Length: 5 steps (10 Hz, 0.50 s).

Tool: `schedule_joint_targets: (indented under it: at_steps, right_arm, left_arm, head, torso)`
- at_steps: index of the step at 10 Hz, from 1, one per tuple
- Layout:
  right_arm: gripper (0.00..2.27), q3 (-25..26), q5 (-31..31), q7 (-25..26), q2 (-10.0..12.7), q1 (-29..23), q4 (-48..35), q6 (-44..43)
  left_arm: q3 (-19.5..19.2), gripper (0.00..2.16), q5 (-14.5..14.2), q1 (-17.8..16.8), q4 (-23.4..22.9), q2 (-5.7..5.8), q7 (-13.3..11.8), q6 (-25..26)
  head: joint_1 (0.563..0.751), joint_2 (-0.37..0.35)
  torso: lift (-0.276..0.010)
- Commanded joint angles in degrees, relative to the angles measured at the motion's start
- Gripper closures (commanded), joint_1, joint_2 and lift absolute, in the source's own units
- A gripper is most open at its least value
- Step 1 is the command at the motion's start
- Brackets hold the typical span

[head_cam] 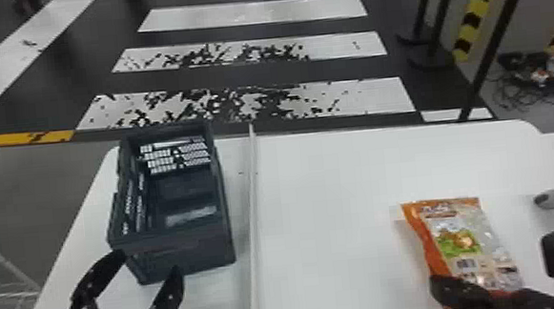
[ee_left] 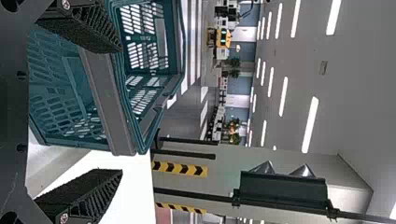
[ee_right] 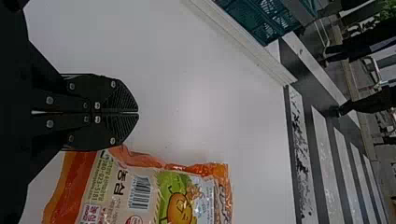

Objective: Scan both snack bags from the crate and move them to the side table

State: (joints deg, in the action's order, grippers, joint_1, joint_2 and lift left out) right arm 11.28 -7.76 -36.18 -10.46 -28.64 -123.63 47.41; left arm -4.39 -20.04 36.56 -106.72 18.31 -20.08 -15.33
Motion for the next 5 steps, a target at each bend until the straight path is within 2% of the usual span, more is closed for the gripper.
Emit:
schedule_joint_targets:
  at_steps: [1, 2, 4, 5]
  right_arm:
    - [1.77, -0.1, -0.6, 0.1, 0.1, 0.4, -1.8, 0.0]
    - [1.76, 2.1, -2.7, 0.4, 0.1, 1.5, -2.8, -0.2]
    - [0.76, 9.0, -6.1, 2.2, -0.4, 3.7, -3.9, -0.2]
    - [0.51, 11.9, -6.7, 2.2, -0.7, 4.6, -3.5, 0.0]
  left_arm:
    - [0.0, 0.08, 0.0, 0.1, -0.1, -0.02, 0.0, 0.0]
    - [0.0, 0.08, 0.0, 0.1, -0.2, -0.02, 0.0, 0.0]
    - [-0.1, 0.08, 0.0, 0.2, -0.4, 0.15, 0.0, 0.0]
    - [-0.1, 0.08, 0.0, 0.2, -0.4, 0.24, 0.0, -0.2]
  head:
    - [0.695, 0.043]
    - [0.695, 0.053]
    - [0.695, 0.032]
    - [0.695, -0.012]
  torso:
    - [-0.099]
    - [-0.099]
    - [-0.099]
    - [-0.099]
